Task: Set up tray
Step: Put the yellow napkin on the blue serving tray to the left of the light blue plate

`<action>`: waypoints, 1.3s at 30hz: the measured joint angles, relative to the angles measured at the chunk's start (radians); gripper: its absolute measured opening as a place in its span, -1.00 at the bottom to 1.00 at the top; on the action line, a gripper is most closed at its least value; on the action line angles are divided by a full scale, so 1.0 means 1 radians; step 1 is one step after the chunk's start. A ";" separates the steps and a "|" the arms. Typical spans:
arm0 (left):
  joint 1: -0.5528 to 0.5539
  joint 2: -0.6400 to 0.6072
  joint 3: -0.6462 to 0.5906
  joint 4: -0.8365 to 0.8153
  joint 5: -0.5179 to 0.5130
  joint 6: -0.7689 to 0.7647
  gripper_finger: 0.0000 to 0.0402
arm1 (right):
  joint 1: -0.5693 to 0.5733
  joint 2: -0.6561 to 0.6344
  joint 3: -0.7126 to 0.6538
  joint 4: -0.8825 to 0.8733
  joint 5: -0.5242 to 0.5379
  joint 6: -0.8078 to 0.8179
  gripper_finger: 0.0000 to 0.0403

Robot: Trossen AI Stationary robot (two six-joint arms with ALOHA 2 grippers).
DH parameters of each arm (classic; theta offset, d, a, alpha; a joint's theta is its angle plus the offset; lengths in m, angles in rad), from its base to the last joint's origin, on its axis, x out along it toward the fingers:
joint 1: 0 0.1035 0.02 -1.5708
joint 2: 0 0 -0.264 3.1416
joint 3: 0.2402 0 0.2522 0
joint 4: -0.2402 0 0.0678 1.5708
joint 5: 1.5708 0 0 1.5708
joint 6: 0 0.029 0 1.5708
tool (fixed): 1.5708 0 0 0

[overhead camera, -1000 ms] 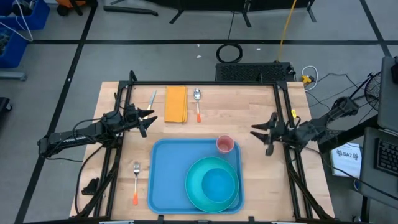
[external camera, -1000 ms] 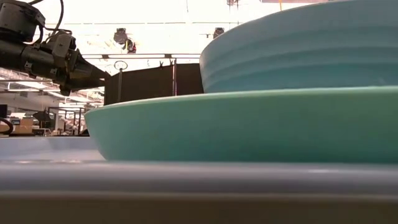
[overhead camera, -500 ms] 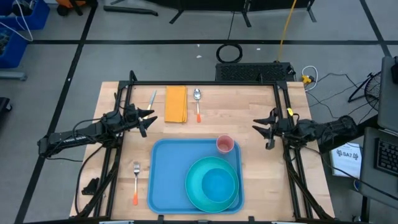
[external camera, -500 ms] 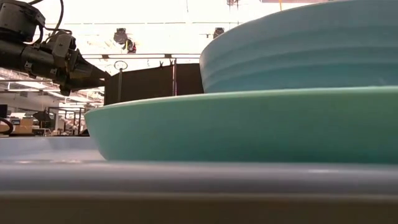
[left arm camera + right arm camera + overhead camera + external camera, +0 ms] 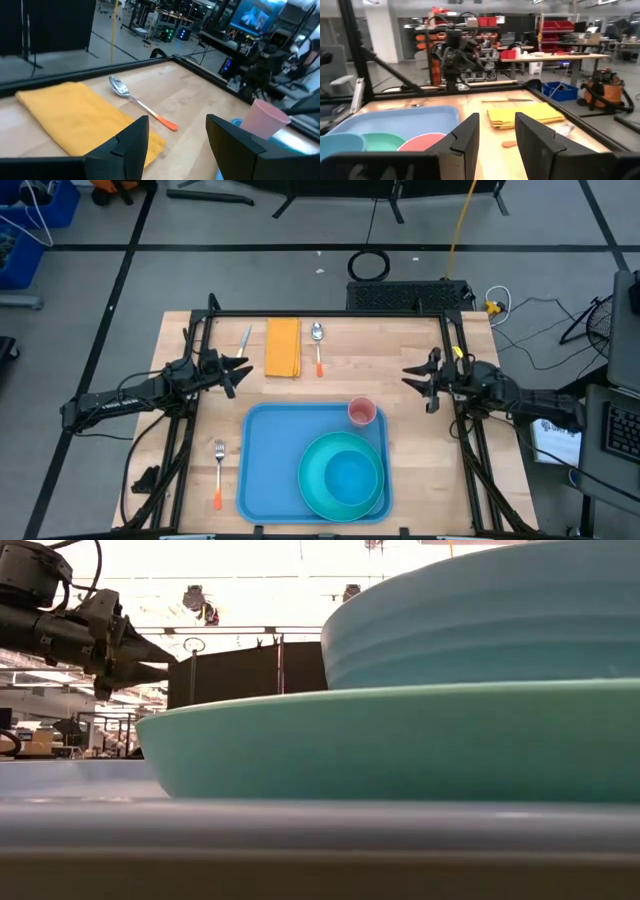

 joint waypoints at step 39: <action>0.252 0.572 -0.001 -0.012 0.191 -0.590 0.01 | -0.053 0.000 -0.086 0.079 -0.006 0.103 -0.43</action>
